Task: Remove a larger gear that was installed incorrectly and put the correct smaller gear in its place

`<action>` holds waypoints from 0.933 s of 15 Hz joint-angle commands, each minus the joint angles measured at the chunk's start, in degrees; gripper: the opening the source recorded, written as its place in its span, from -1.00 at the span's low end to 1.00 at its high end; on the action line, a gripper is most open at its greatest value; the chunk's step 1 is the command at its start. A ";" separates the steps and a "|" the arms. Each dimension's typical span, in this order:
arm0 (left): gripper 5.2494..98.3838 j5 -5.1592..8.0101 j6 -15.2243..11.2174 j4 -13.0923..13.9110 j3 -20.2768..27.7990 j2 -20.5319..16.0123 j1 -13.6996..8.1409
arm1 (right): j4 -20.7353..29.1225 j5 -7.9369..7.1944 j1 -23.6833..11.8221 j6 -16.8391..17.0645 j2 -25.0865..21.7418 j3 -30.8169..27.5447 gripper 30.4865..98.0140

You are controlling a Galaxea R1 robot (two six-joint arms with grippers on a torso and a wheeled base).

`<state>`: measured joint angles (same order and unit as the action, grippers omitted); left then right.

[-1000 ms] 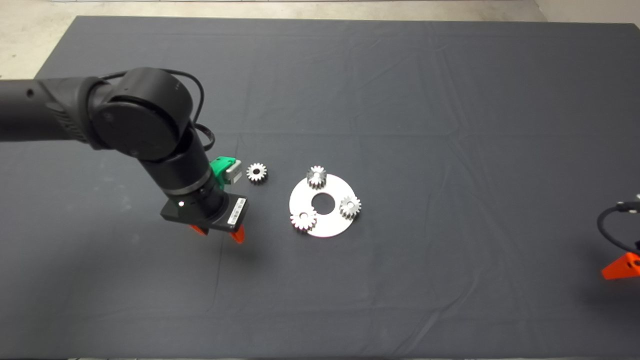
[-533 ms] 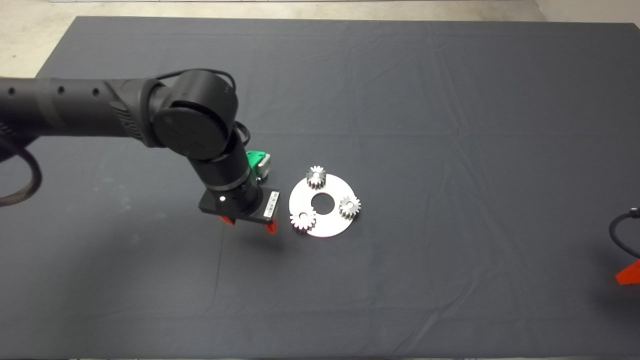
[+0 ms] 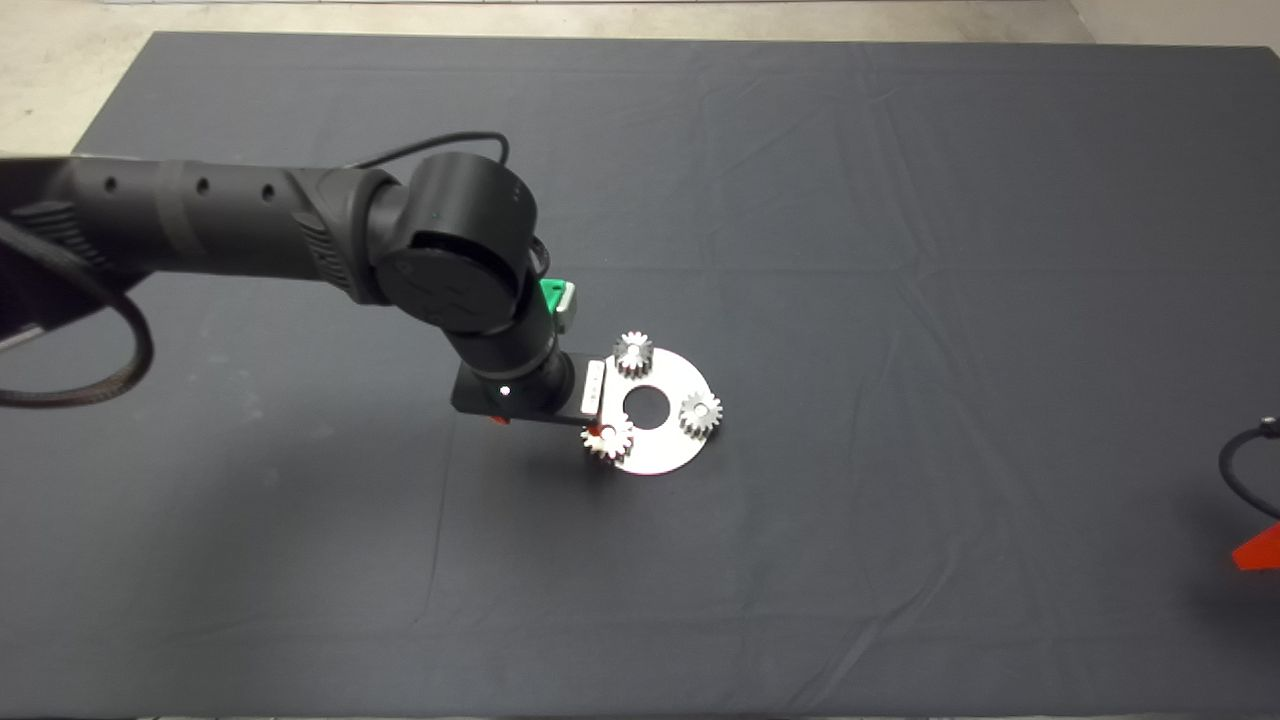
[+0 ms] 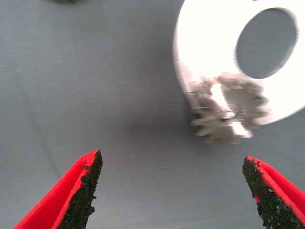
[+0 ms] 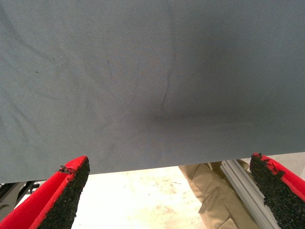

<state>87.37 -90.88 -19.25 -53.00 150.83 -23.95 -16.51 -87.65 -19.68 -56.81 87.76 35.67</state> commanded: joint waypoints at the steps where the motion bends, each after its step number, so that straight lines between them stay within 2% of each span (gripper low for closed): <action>1: 0.48 4.21 -3.34 -1.58 0.29 2.24 0.31 | -1.69 -4.38 -0.19 0.29 0.18 -0.44 0.73; 4: 0.59 4.21 -3.69 -4.83 -1.84 5.40 0.68 | -1.69 -4.38 -0.19 0.29 0.10 -0.44 0.73; 6: 0.61 4.21 -3.60 -5.73 -3.28 6.16 2.52 | -1.69 -4.38 -0.19 0.29 -0.17 -0.44 0.73; 7: 0.69 4.21 -3.52 -7.75 -3.32 6.37 3.41 | -1.69 -4.38 -0.19 0.29 -0.17 -0.53 0.73; 9: 0.70 4.30 -3.25 -11.54 -3.14 6.90 5.89 | -1.69 -4.46 -0.19 0.29 -0.08 -0.53 0.73; 14: 0.70 4.48 -2.10 -11.96 -3.23 6.11 6.55 | -1.69 -4.38 -0.19 0.29 -0.08 -0.70 0.73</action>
<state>87.39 -93.83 -29.52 -56.17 157.28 -17.41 -16.53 -87.60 -19.68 -56.81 87.93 35.52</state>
